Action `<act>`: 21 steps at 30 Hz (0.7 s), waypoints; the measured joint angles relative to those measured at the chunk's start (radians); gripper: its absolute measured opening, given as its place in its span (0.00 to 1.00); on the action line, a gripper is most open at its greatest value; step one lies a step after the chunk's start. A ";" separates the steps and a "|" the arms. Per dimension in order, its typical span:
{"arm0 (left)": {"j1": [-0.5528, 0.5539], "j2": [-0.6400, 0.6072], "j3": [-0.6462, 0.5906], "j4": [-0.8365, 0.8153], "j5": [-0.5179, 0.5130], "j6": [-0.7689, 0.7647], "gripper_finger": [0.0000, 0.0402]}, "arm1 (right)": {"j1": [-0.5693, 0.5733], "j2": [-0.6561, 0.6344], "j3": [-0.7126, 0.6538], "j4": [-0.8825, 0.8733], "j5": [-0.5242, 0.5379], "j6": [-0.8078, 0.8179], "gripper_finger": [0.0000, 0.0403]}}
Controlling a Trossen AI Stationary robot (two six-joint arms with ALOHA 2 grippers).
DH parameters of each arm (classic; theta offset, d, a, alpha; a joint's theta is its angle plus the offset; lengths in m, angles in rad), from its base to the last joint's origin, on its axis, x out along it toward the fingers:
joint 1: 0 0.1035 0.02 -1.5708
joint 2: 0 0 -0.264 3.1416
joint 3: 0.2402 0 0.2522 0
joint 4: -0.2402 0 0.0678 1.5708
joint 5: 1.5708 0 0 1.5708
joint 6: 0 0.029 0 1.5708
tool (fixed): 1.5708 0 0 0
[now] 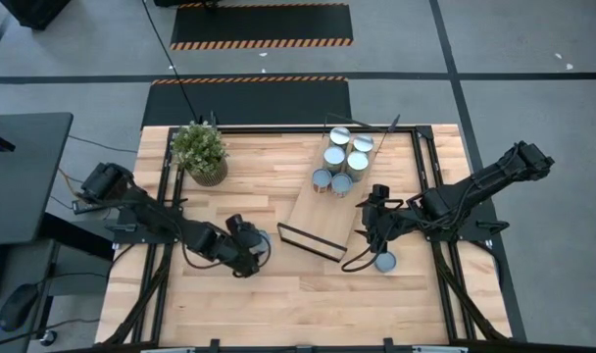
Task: Pick and place cans onto a shelf
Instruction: Put the mixed vegetables can on the shelf
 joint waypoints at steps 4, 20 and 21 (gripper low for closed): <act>0.040 -0.106 0.000 -0.131 -0.011 0.003 0.70 | 0.000 0.000 0.000 0.000 0.000 -0.003 0.84; 0.617 -0.283 0.132 -0.143 0.327 0.381 0.70 | -0.020 0.000 0.000 0.010 0.004 -0.021 0.84; 0.639 -0.260 0.159 -0.142 0.359 0.396 0.70 | -0.020 0.000 0.000 0.013 0.004 -0.022 0.84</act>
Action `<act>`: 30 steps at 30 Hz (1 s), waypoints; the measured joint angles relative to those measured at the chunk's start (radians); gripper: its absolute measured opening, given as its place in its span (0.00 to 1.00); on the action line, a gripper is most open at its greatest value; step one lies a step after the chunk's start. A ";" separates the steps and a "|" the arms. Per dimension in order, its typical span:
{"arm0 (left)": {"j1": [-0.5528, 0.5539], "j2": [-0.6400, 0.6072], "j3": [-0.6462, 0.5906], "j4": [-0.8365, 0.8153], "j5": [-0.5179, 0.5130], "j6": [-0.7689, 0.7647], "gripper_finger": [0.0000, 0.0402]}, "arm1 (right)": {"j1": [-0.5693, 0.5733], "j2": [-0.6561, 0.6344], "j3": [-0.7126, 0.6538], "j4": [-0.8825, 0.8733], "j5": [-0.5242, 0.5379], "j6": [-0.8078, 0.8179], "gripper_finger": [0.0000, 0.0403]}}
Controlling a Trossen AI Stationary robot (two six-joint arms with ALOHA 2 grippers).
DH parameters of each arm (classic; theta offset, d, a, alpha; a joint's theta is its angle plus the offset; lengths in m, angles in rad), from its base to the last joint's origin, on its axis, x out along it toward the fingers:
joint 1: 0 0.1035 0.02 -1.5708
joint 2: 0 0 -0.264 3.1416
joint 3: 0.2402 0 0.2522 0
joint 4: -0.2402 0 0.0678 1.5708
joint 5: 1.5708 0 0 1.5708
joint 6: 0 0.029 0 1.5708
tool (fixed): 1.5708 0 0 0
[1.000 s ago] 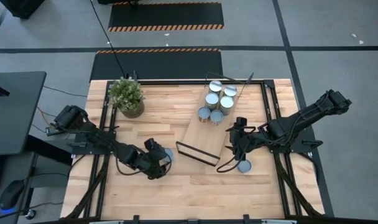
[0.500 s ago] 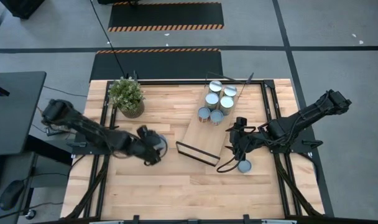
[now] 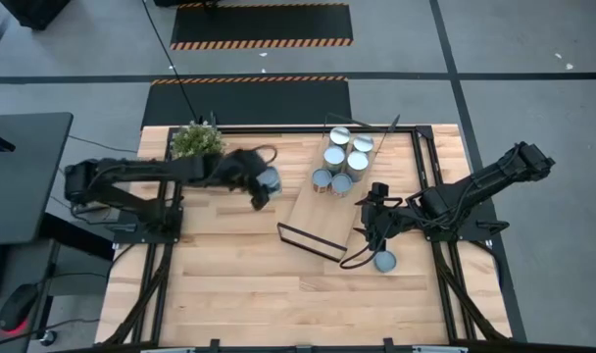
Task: Pick and place cans onto a shelf
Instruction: Put the mixed vegetables can on the shelf
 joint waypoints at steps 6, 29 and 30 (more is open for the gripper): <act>0.015 0.201 0.198 0.020 0.120 0.128 0.70 | -0.006 0.000 0.000 -0.004 0.006 -0.014 0.84; -0.034 0.572 0.361 0.188 0.179 0.407 0.75 | -0.008 0.000 0.000 0.019 0.012 -0.035 0.84; -0.036 0.576 0.358 0.168 0.160 0.401 0.77 | -0.008 0.000 0.000 0.018 0.012 -0.035 0.84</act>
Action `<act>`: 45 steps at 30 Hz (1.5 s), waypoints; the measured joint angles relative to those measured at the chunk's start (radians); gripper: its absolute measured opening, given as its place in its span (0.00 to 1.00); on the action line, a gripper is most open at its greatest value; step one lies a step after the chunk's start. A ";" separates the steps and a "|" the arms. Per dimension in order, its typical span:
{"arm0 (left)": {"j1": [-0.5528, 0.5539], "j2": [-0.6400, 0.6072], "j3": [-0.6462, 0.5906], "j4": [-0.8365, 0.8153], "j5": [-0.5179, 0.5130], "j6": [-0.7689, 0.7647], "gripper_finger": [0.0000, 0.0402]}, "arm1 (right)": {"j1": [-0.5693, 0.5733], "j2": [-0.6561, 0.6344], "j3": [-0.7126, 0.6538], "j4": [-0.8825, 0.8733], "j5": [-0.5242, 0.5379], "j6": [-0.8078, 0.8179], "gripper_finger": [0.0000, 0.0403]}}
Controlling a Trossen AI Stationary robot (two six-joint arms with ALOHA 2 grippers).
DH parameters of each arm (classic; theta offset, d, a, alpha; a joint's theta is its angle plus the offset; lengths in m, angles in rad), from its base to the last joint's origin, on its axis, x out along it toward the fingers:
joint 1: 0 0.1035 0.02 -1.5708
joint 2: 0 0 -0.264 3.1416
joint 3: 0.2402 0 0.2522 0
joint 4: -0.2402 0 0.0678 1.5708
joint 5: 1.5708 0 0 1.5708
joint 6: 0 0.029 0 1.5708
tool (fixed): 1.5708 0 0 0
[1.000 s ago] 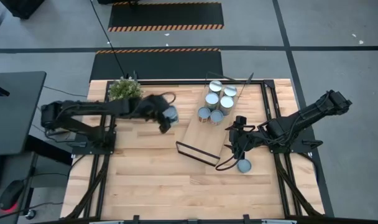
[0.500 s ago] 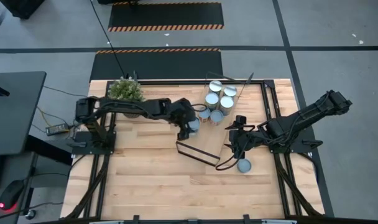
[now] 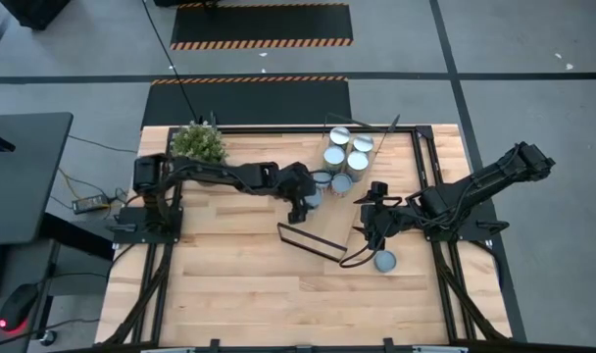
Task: Pick and place cans onto a shelf
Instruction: Put the mixed vegetables can on the shelf, then put the canned tuna on the shelf
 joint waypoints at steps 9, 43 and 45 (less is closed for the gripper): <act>-0.024 0.004 0.000 -0.026 -0.116 0.045 0.93 | 0.000 0.000 0.000 0.000 0.000 0.001 0.84; -0.135 -0.369 0.000 -0.221 -0.253 0.005 0.94 | 0.138 0.095 0.000 -0.082 -0.305 0.074 0.84; -0.149 -0.391 0.000 -0.238 -0.253 -0.008 0.94 | 0.152 0.145 0.000 -0.084 -0.306 0.106 0.85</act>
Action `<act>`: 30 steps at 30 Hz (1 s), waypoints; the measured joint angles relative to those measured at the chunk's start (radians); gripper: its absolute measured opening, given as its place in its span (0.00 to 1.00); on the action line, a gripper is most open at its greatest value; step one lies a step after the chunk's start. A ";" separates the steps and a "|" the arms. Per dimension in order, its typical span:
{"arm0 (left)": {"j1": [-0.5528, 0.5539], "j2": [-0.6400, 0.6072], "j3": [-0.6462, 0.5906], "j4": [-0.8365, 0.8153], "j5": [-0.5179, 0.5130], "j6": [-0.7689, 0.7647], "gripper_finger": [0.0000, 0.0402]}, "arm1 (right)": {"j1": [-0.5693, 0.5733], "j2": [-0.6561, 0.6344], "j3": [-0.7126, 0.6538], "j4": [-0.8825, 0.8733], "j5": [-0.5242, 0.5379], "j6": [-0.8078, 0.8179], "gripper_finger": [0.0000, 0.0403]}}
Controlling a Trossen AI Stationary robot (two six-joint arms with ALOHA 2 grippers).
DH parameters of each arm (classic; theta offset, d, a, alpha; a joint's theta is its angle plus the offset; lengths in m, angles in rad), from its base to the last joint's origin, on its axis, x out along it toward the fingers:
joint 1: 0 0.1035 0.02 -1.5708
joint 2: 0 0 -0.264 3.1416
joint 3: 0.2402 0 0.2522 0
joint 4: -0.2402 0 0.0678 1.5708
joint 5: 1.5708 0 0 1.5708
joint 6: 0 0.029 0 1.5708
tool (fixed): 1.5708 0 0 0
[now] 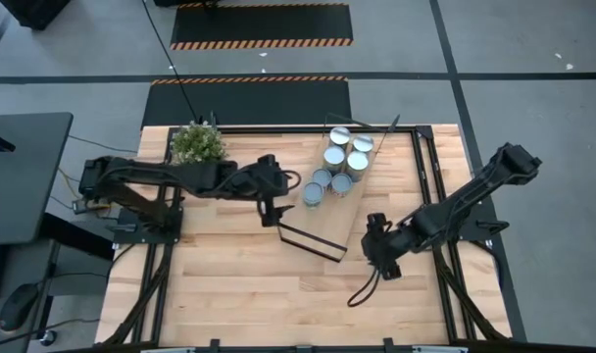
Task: Pick and place cans onto a shelf
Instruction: Put the canned tuna on the shelf
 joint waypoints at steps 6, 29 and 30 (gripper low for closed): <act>-0.032 -0.055 0.001 -0.048 -0.002 -0.005 0.94 | 0.023 0.107 0.000 -0.042 -0.054 0.131 0.89; -0.049 -0.131 0.000 -0.129 -0.011 -0.011 0.94 | 0.082 0.281 0.000 -0.195 -0.154 0.242 0.92; -0.049 -0.131 0.000 -0.128 -0.011 -0.017 0.94 | 0.082 0.279 -0.002 -0.204 -0.155 0.241 0.90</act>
